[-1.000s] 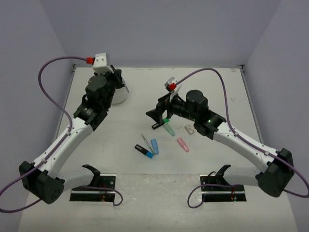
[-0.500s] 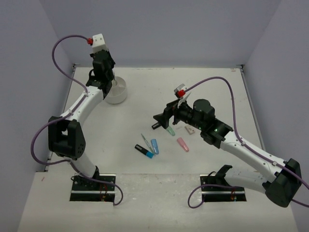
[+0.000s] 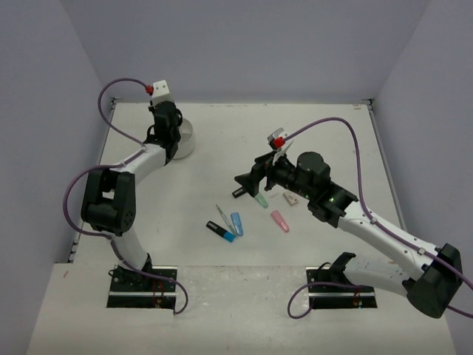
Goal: Sort the stationery into containers
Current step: Place the pen in the storage box, then pick up the pen from the center of the board.
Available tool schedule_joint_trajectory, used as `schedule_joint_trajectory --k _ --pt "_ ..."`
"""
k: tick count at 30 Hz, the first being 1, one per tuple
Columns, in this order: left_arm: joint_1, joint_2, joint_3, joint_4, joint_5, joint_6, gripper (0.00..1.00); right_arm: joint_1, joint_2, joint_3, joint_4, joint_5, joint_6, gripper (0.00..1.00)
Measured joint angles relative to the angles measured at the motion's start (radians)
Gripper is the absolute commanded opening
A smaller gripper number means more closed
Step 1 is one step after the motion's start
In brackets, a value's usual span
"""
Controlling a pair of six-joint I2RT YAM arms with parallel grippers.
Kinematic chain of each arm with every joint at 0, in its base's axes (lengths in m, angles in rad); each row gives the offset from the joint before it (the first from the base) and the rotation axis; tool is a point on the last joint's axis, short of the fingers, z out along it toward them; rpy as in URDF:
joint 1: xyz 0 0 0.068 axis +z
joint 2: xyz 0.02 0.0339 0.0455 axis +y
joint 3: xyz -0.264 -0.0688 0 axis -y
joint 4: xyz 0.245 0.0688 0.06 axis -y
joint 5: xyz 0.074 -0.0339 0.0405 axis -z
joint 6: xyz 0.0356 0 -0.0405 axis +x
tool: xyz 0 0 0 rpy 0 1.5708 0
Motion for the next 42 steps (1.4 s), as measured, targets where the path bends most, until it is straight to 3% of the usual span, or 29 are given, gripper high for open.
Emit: schedule_joint_trajectory --k 2,4,5,10,17,23,26,34,42 --pt "0.0 -0.001 -0.026 0.002 -0.001 -0.028 0.68 0.0 0.007 0.0 0.0 0.004 0.006 0.99" --pt "0.0 -0.006 -0.046 -0.006 0.0 -0.05 0.95 0.0 0.023 0.003 -0.006 0.015 0.019 0.99" --pt "0.0 -0.01 -0.051 -0.017 0.002 -0.06 1.0 0.0 0.036 0.008 -0.012 0.023 0.026 0.99" --pt "0.0 -0.111 -0.044 -0.139 0.023 -0.103 1.0 0.0 0.135 0.072 -0.079 0.062 0.082 0.97" --pt "0.001 -0.447 0.02 -0.446 0.067 -0.341 1.0 0.006 0.269 0.174 -0.284 0.172 0.222 0.71" --pt "0.007 -0.943 -0.273 -0.547 0.222 -0.437 1.0 0.07 0.407 0.251 -0.459 0.25 0.26 0.47" --pt "0.007 -0.993 -0.29 -0.619 0.28 -0.418 1.0 0.11 0.463 0.285 -0.537 0.266 0.251 0.36" --pt "0.007 -0.98 -0.304 -0.901 0.377 -0.283 1.0 0.222 0.715 0.453 -0.62 0.264 0.218 0.36" --pt "0.007 -1.14 -0.396 -0.922 0.383 -0.2 1.0 0.25 0.877 0.559 -0.708 0.267 0.216 0.33"
